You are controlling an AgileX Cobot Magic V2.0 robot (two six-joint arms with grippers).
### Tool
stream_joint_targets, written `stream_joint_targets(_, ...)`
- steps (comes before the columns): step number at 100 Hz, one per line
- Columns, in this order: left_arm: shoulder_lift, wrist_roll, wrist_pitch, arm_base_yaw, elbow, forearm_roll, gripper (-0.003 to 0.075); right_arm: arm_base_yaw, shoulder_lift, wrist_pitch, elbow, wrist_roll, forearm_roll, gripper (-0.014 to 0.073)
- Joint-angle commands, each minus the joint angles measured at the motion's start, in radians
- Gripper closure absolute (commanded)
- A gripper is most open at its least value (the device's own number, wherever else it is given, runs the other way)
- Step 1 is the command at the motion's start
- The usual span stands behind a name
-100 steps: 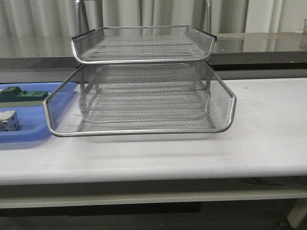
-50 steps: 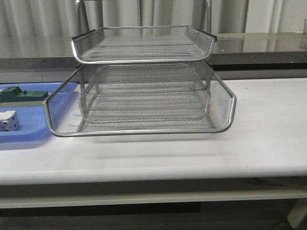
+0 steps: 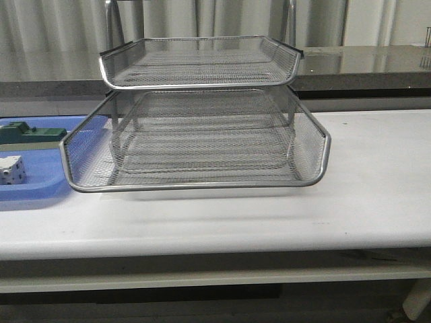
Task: Place button on rack with both arms
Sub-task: 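Lift the red button with the left gripper and carry it over the pulled-out tray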
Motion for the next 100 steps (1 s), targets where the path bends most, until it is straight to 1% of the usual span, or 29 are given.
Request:
stream_joint_targets(1,-0.044,0.005,-0.082,-0.029,0.02,-0.019,0.0554,-0.004,0.001,-0.044,-0.034,0.0,-0.008,0.0664)
stream_joint_targets(18,-0.041,0.007,-0.187,-0.06,0.126,0.004,0.0554,-0.004,0.001,-0.044,-0.034,0.0,-0.008,0.0664)
stream_joint_targets(30,-0.009,0.007,-0.227,-0.082,0.158,0.023,0.0554,-0.004,0.001,-0.044,-0.034,0.0,-0.008,0.0664)
stream_joint_targets(72,0.179,0.007,-0.254,-0.146,0.158,0.025,0.0554,-0.004,0.001,-0.044,-0.034,0.0,-0.008,0.0664)
stream_joint_targets(100,0.234,0.007,-0.278,-0.152,0.158,0.025,0.055,-0.004,0.001,-0.044,-0.034,0.0,-0.008,0.0664)
